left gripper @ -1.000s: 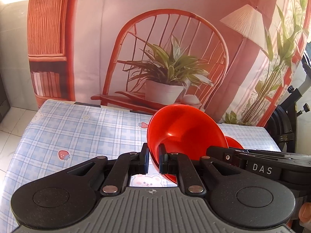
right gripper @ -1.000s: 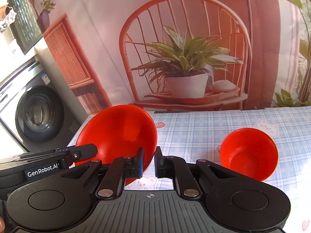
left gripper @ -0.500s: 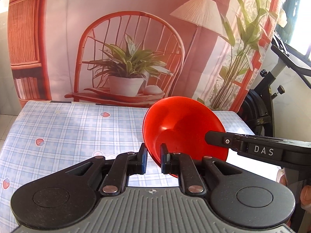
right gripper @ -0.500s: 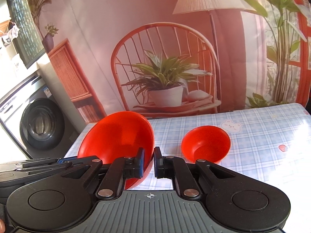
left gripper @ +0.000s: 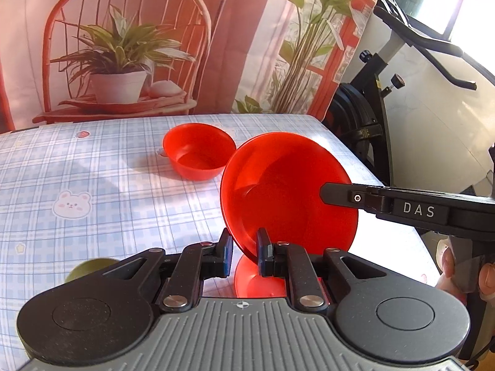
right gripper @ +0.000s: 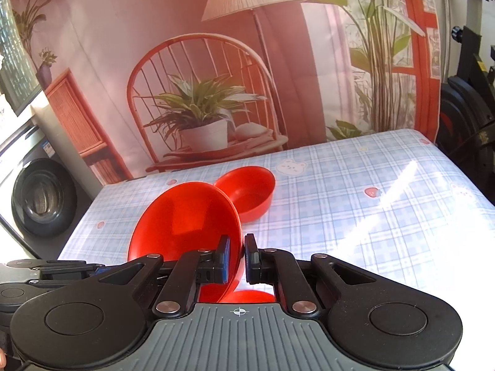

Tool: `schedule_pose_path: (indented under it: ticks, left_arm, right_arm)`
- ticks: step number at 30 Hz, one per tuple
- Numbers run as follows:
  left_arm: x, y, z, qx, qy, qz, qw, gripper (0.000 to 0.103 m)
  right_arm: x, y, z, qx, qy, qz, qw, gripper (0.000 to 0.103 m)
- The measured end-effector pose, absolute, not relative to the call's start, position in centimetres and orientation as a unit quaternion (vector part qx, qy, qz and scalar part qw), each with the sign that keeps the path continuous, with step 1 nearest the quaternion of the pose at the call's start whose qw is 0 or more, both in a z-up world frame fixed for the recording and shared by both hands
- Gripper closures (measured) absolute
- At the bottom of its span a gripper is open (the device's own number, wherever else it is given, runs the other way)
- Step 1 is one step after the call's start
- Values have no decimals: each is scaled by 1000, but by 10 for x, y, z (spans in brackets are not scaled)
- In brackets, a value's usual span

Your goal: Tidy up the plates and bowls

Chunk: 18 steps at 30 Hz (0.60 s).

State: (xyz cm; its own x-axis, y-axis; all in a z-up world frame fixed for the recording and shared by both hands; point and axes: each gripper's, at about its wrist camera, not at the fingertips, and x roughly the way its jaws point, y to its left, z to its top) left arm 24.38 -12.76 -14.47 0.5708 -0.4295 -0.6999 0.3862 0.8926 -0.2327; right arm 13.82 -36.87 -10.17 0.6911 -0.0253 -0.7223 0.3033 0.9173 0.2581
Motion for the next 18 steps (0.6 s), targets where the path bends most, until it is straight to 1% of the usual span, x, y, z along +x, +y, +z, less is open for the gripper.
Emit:
schedule_pose_path:
  ticks: [9, 18]
  left_arm:
    - [234, -148, -179, 12, 439, -244, 865, 86]
    - [237, -155, -191, 30, 458, -241, 855, 86]
  right_arm:
    - [104, -376, -143, 200, 427, -103, 876, 95]
    - [99, -374, -160, 206, 446, -103, 865, 95]
